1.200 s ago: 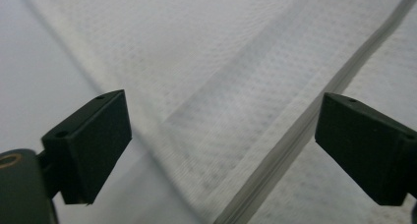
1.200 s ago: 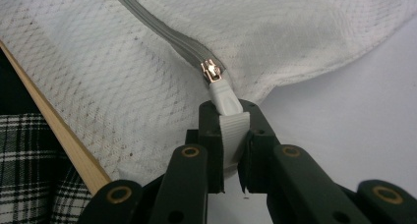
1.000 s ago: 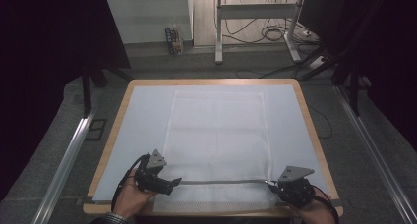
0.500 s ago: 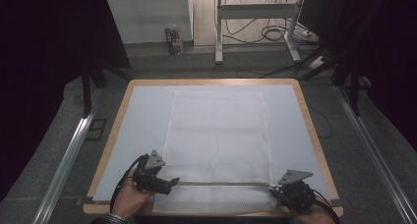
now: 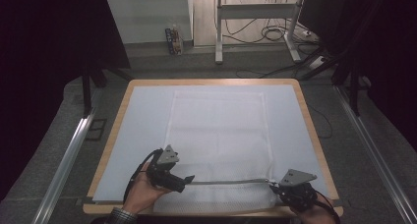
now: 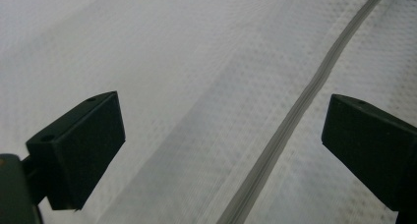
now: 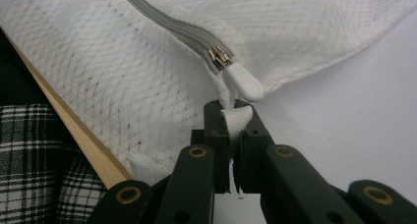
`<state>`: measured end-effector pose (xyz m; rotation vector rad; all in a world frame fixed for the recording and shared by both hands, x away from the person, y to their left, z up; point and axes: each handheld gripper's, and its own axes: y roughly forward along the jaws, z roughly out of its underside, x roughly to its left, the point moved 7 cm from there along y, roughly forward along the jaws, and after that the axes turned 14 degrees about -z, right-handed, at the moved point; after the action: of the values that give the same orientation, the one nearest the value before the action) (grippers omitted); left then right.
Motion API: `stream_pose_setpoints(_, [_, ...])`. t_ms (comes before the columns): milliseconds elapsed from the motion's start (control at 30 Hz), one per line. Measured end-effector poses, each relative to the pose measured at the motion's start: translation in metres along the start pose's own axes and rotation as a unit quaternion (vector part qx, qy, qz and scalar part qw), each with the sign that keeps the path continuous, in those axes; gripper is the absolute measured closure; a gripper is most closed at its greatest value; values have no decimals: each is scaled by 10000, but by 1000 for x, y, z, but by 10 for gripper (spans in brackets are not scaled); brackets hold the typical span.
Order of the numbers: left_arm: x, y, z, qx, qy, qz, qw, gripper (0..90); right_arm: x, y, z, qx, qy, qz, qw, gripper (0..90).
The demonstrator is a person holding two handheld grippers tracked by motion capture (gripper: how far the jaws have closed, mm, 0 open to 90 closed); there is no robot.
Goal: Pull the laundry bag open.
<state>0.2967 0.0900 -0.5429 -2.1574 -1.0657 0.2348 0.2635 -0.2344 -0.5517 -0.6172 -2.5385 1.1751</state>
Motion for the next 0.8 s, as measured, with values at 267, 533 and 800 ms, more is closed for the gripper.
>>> stream_pose_setpoints(267, [-23, 20, -40, -215, 102, 358, 9991, 42, 0, -3, -3, -119, -92, -49, 9999, 847])
stream_pose_setpoints(533, [-48, 45, -70, -338, 225, 662, 9970, 39, 0, -3, -3, -117, -97, -64, 9999, 846])
stream_pose_setpoints(800, [-78, 65, -95, -458, 498, 838, 9942, 40, 0, -4, -4, -155, -110, -13, 9998, 845])
